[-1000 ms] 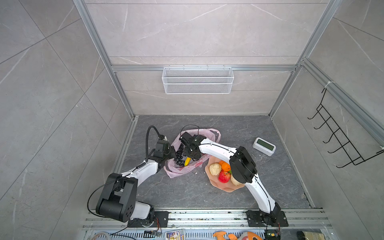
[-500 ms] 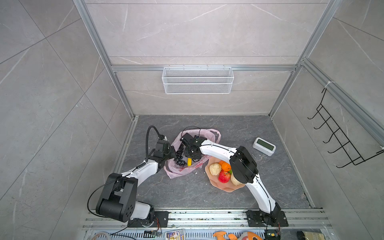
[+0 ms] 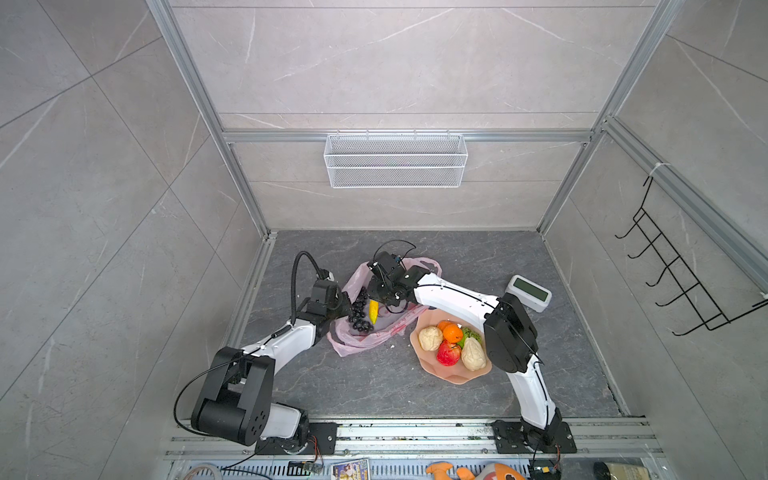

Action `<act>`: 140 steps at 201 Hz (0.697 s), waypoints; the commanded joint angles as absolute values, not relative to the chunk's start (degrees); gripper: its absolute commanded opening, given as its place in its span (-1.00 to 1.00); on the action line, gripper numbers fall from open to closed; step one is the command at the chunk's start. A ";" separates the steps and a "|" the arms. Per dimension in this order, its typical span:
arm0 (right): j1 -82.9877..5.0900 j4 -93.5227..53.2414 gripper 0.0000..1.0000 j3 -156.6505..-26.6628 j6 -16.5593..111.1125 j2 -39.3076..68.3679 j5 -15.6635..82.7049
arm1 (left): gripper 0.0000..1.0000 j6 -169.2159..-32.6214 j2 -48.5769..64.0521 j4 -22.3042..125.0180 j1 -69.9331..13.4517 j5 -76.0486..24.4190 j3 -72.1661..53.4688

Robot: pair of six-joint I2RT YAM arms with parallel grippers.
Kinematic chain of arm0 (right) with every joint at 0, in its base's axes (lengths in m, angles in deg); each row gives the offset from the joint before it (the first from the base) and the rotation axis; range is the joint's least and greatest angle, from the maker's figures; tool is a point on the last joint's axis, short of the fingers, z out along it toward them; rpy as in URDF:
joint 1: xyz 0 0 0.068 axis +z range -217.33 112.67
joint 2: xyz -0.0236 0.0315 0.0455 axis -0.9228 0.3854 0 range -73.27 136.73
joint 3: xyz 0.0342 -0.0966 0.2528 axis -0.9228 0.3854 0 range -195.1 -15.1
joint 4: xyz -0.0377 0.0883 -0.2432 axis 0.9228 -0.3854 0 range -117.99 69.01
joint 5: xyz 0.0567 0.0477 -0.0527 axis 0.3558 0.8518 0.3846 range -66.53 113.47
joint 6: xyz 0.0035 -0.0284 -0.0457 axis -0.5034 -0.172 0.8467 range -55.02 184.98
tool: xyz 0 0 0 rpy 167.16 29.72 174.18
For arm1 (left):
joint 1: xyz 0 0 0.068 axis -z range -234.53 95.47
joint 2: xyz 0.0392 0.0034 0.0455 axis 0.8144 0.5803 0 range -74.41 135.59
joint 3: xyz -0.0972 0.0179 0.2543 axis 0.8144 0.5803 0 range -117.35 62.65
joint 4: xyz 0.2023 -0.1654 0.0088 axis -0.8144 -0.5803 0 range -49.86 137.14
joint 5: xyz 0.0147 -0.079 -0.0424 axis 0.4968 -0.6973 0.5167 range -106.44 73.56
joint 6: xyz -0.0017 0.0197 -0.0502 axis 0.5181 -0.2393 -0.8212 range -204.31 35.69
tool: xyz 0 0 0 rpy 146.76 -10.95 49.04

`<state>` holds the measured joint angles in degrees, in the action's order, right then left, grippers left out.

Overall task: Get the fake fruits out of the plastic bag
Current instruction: 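Lift the yellow banana out of the bag and carry it over the bowl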

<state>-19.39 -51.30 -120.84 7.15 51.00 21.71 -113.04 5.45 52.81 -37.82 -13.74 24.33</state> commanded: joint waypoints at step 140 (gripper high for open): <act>-15.63 -70.77 -0.46 -104.13 49.98 18.94 22.28 | -1.00 -112.74 3.90 53.90 -38.18 -12.90 24.43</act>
<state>-15.50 -65.81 -108.53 39.11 24.66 25.03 -113.02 4.60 52.79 -37.82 -13.55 24.33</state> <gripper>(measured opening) 0.272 0.054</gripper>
